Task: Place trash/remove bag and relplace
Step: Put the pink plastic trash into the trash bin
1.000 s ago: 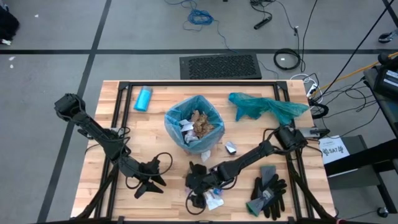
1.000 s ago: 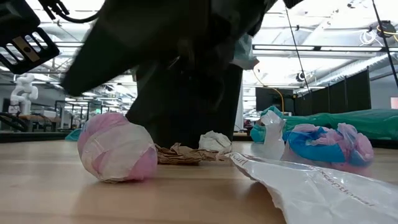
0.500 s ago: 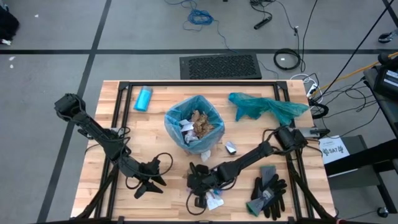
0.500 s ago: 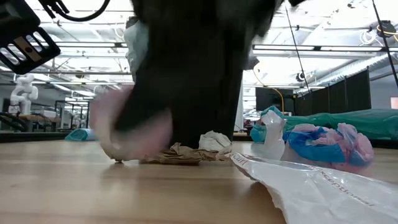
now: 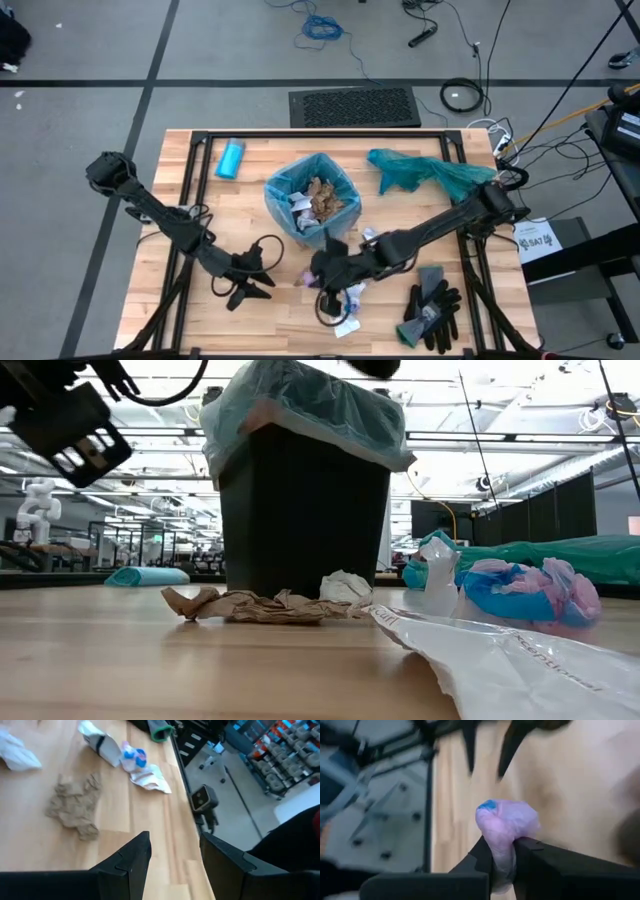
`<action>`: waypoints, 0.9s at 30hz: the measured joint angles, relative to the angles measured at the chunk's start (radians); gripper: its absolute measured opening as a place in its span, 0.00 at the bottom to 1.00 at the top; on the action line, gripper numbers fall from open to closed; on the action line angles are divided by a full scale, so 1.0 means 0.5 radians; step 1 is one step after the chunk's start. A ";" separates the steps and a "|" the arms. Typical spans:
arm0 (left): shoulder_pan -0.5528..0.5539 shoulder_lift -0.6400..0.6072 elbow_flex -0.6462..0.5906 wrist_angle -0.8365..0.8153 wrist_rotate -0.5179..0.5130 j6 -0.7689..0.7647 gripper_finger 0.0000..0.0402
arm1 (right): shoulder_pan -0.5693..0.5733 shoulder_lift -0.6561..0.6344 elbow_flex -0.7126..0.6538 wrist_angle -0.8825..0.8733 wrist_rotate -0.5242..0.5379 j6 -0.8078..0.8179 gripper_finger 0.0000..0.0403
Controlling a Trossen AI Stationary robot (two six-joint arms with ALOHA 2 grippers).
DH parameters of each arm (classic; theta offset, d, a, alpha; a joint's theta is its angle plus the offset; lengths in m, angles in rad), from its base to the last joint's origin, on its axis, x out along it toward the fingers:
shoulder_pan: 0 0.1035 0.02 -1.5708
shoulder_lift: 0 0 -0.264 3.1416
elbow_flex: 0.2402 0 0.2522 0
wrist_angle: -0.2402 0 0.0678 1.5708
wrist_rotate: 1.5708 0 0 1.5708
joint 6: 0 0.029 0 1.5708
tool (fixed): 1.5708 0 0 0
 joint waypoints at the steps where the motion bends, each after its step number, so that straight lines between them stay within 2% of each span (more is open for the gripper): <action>1: 0.013 0.000 0.000 0.000 0.000 0.025 0.43 | -0.007 -0.038 0.020 -0.024 0.076 -0.005 0.04; 5: 0.050 0.000 0.000 -0.002 -0.002 0.149 0.43 | -0.056 -0.171 0.058 -0.060 0.288 -0.053 0.07; 10: 0.092 0.000 0.000 -0.012 -0.001 0.251 0.43 | -0.190 -0.254 0.067 -0.056 0.403 -0.114 0.08; 17: 0.164 0.000 0.000 -0.013 -0.020 0.293 0.43 | -0.429 -0.256 0.067 -0.118 0.394 -0.153 0.08; 21: 0.210 0.000 0.000 -0.013 -0.024 0.289 0.43 | -0.569 -0.256 0.067 -0.216 0.384 -0.040 0.09; 24: 0.242 0.000 0.000 -0.014 -0.027 0.288 0.43 | -0.652 -0.256 0.067 -0.339 0.280 0.023 0.14; 27: 0.255 0.000 0.000 -0.013 -0.030 0.288 0.43 | -0.713 -0.256 0.067 -0.441 0.181 0.132 0.24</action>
